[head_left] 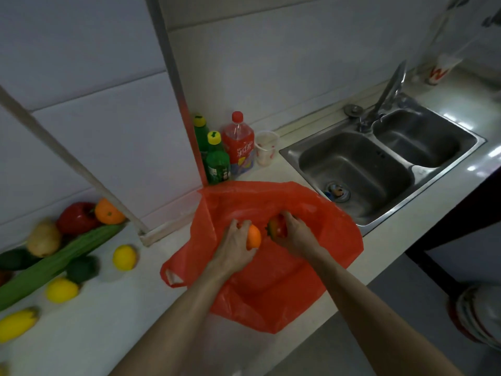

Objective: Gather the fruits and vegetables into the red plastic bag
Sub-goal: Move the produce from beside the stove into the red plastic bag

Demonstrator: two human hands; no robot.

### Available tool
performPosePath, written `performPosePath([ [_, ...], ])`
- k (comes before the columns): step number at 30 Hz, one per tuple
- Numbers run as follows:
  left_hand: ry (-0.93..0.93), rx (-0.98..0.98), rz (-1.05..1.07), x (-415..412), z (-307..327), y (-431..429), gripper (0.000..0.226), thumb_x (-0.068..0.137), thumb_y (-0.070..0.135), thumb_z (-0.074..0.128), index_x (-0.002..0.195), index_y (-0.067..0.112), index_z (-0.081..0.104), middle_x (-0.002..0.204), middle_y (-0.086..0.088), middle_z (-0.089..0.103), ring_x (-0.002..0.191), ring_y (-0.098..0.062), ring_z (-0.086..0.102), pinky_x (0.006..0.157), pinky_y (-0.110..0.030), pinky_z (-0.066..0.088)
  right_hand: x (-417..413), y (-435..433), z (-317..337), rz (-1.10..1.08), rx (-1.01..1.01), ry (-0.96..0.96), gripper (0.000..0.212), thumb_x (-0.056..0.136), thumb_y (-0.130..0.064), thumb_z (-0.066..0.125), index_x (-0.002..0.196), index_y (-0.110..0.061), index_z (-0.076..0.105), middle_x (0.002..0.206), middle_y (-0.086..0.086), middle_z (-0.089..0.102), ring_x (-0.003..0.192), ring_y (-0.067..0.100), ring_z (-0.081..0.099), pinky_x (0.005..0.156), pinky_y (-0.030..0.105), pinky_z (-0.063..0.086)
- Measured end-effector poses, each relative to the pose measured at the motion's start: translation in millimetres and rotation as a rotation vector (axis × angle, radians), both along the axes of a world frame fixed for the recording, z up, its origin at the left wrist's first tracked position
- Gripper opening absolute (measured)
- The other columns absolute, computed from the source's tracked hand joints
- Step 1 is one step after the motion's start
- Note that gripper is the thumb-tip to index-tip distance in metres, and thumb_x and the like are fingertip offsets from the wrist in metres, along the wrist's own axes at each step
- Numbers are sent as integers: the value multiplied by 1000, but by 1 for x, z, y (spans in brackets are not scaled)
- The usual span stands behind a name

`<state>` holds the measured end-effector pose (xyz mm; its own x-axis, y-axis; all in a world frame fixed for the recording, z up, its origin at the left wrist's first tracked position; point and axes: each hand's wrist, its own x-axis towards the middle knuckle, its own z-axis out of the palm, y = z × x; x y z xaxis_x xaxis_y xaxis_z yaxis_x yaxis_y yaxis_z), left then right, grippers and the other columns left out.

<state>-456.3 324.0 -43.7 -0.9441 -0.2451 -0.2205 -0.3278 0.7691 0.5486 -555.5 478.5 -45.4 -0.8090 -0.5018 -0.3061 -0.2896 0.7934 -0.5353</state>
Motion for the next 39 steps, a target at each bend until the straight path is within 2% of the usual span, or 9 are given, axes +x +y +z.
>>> performPosePath([
  [5,-88,-103,26,13,-15,-35,69,81,27,67,140,18,34,135,-13,35,121,-35,43,106,-42,34,6,-15,-15,73,-12,-59,73,82,-39,64,140,-29,21,134,15,46,110,38,56,89,52,50],
  [12,-81,-116,20,24,-20,-63,69,78,26,70,138,18,38,134,-11,41,124,-33,42,109,-38,31,22,-40,-28,109,2,-70,71,79,-40,66,136,-26,27,124,18,53,101,41,59,82,52,52],
  [16,-71,-96,-20,20,-16,-55,70,80,25,66,142,18,34,140,-14,38,130,-33,37,114,-38,24,22,-39,-22,96,28,-68,74,80,-41,66,139,-22,26,127,20,50,107,43,56,85,51,50],
  [21,149,37,19,23,23,-35,63,82,21,65,139,17,40,137,-7,41,129,-23,41,112,-34,31,27,-25,8,150,104,87,75,84,-52,56,143,-32,12,132,16,41,105,39,56,79,49,53],
  [24,277,57,61,49,52,-28,49,84,23,62,131,20,47,126,1,48,115,-13,49,101,-27,40,43,-21,33,172,17,202,65,90,-52,48,142,-26,19,124,11,48,99,31,58,72,44,54],
  [27,343,32,144,93,68,-32,38,86,26,59,123,25,51,119,9,49,104,-6,50,90,-28,47,70,-23,54,234,-141,306,54,91,-47,48,137,-23,32,113,4,58,93,25,60,65,42,54],
  [30,324,-16,251,145,73,-44,35,87,26,58,121,27,52,116,11,50,103,-6,51,87,-30,48,105,-38,72,314,-324,321,44,90,-40,54,129,-24,41,104,1,63,87,24,62,61,42,53],
  [34,276,-85,392,216,76,-70,33,87,22,59,119,28,53,110,15,49,95,2,48,82,-19,44,155,-77,86,443,-449,304,41,89,-36,55,126,-22,47,101,2,65,85,23,63,60,39,53],
  [39,182,-171,613,299,73,-102,35,89,28,57,123,25,51,109,6,57,90,-4,50,77,-30,49,213,-130,82,663,-455,291,38,88,-38,56,123,-23,48,98,0,64,84,21,61,59,30,48],
])
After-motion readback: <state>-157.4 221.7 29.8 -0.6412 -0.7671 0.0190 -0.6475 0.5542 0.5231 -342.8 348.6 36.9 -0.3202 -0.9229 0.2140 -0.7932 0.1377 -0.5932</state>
